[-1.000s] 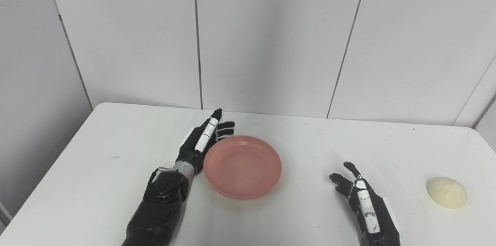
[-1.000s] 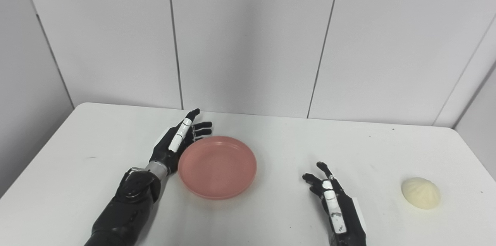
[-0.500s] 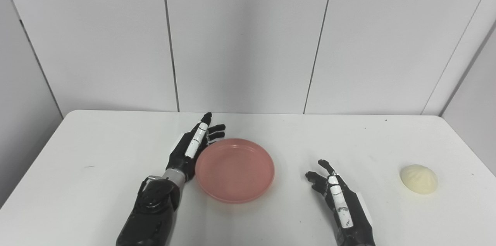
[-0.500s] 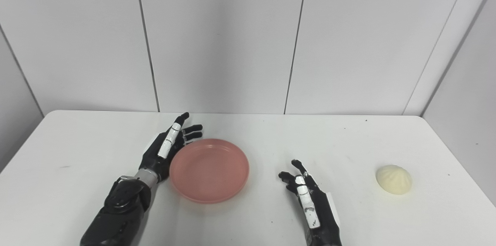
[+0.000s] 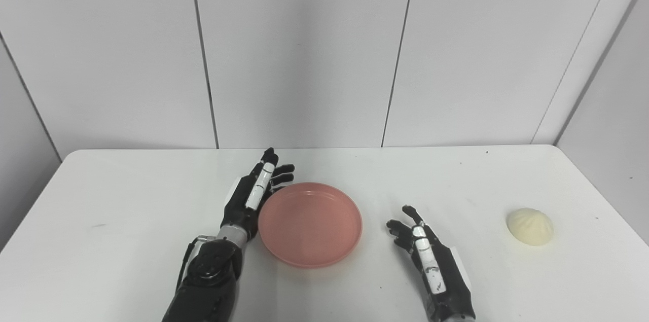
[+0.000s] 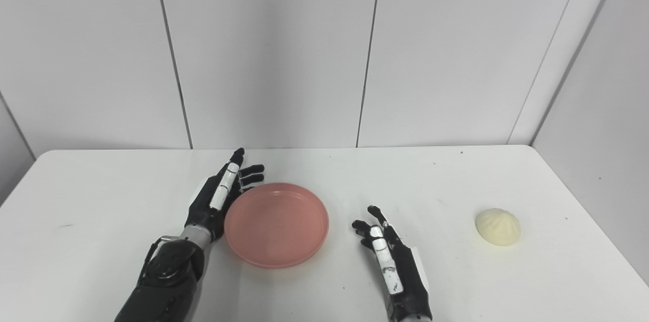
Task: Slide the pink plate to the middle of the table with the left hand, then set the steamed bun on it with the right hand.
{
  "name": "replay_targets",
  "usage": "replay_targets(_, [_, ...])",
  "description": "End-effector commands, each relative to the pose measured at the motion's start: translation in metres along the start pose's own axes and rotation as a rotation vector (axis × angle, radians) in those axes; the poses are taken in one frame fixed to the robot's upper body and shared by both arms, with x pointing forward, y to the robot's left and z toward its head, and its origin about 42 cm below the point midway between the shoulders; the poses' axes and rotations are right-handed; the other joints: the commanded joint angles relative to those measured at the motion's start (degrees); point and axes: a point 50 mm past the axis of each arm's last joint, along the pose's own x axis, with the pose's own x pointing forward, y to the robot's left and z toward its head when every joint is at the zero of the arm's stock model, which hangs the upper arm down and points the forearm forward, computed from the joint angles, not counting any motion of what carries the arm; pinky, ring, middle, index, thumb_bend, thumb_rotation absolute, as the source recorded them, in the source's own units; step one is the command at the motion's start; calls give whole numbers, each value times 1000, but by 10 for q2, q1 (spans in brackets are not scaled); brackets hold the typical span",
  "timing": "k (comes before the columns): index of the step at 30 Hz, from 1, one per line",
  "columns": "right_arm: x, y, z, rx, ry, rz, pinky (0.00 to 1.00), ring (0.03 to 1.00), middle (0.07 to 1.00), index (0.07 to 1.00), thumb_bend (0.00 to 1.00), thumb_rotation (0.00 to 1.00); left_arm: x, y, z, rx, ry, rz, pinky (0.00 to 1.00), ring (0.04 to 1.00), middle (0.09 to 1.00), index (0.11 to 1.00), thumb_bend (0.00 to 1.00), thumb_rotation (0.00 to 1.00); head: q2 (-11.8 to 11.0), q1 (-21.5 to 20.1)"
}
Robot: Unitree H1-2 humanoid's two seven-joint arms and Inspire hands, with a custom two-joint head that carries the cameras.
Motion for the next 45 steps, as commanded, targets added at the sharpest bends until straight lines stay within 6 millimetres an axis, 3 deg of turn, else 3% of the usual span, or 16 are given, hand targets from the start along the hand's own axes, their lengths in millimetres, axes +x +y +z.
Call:
replay_targets(1, [-3,-1,3,-90,-56,-8,837,859,843,899,703,932,-2,-5,-7,-9,32,0,700,767,750,945,712,859,-1,-6])
replay_targets(6, [-3,0,3,-182,-92,-33,866,928,941,891,672,978,-4,-6,-12,-15,51,-3,698,768,761,941,709,859,-7,-30])
replay_targets(11, [1,4,12,-263,-82,-63,873,941,969,894,671,989,-7,1,-15,-13,52,-13,701,776,782,950,683,856,-23,-56])
replay_targets(13, [4,3,23,-287,-64,-103,956,982,987,901,699,964,-8,3,-14,-11,50,-18,709,778,777,949,656,856,-27,-62])
replay_targets(17, [14,-19,49,-341,-83,-202,998,999,1000,937,754,968,-9,5,-15,-10,51,-27,723,782,774,944,638,852,-29,-67])
replay_targets(20, [23,-44,63,-389,-157,-238,1000,1000,1000,961,728,924,-10,6,-17,-2,55,-33,722,781,768,942,642,854,-29,-68])
replay_targets(25, [17,-58,111,-525,-245,-282,864,935,959,913,751,863,-10,6,-16,-2,64,-39,723,784,777,945,644,856,-31,-77])
replay_targets(29, [12,-66,142,-649,-271,-319,750,878,954,926,865,786,-11,6,-15,-13,66,-45,725,786,782,954,643,846,-34,-85])
replay_targets(33, [11,-80,169,-774,-278,-298,806,922,994,955,896,736,-11,6,-13,-14,60,-51,726,787,778,957,642,846,-35,-89])
replay_targets(34, [11,-84,175,-802,-273,-287,882,975,999,936,917,716,-11,6,-13,-15,60,-52,730,787,780,956,638,851,-35,-89])
replay_targets(37, [16,-103,198,-932,-242,-226,908,996,1000,908,944,695,-11,6,-13,-17,57,-57,734,790,784,954,617,859,-36,-88])
replay_targets(39, [20,-116,210,-1005,-202,-186,847,985,989,882,959,568,-11,5,-13,-18,57,-60,742,790,782,953,606,858,-36,-87])
replay_targets(41, [24,-126,219,-1080,-151,-161,764,961,974,870,994,516,-11,6,-14,-16,59,-63,747,791,781,953,611,860,-35,-86])
replay_targets(45, [33,-140,229,-1182,-65,-141,702,919,945,855,1000,445,-11,6,-14,-14,62,-66,745,788,773,950,606,856,-35,-87])
